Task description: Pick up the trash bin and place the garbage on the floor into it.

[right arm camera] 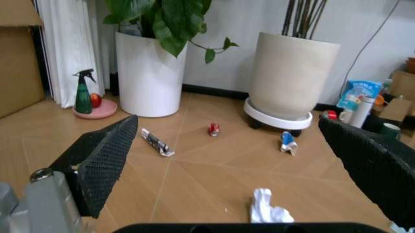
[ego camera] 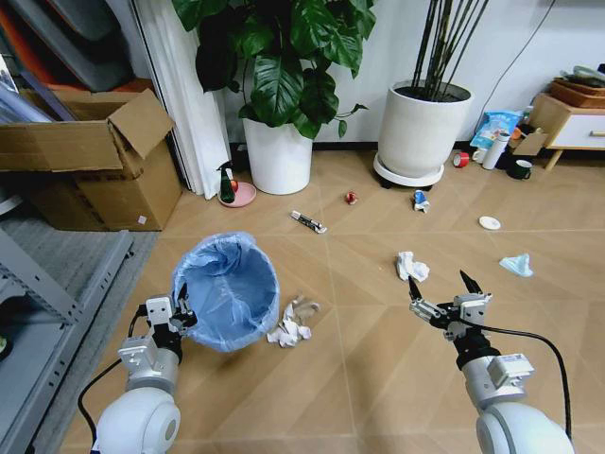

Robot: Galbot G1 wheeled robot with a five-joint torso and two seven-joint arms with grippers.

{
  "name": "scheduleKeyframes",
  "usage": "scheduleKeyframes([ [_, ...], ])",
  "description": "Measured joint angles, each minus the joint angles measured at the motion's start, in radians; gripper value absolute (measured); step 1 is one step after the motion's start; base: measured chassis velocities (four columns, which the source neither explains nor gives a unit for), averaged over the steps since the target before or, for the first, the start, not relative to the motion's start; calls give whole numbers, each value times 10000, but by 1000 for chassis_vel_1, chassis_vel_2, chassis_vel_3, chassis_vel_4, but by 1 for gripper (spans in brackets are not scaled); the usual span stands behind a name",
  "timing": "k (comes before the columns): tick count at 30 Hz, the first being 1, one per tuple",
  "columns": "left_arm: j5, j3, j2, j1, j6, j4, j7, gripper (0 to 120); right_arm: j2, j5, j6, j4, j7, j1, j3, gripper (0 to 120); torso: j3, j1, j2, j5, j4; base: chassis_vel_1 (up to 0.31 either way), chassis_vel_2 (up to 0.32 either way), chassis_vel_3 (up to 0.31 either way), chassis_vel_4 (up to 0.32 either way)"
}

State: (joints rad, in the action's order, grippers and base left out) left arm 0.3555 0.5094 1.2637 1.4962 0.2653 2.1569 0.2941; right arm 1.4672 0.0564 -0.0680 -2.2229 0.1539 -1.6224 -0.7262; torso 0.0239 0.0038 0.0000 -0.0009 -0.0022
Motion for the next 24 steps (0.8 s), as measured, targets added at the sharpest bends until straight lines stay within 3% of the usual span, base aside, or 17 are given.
scheduleKeyframes([
  [13,79,62,7,-40,-8,55,-7,0,-430,417,-205,716,163,247,243,100,3,2,-1,0,1,-36,236,35,-235],
  [24,243,-6,-141,-210,95,-50,25,0,-2229,1166,-342,3703,1612,1491,1303,100,0,-1,0,8,-5,-2,-47,-13,33],
])
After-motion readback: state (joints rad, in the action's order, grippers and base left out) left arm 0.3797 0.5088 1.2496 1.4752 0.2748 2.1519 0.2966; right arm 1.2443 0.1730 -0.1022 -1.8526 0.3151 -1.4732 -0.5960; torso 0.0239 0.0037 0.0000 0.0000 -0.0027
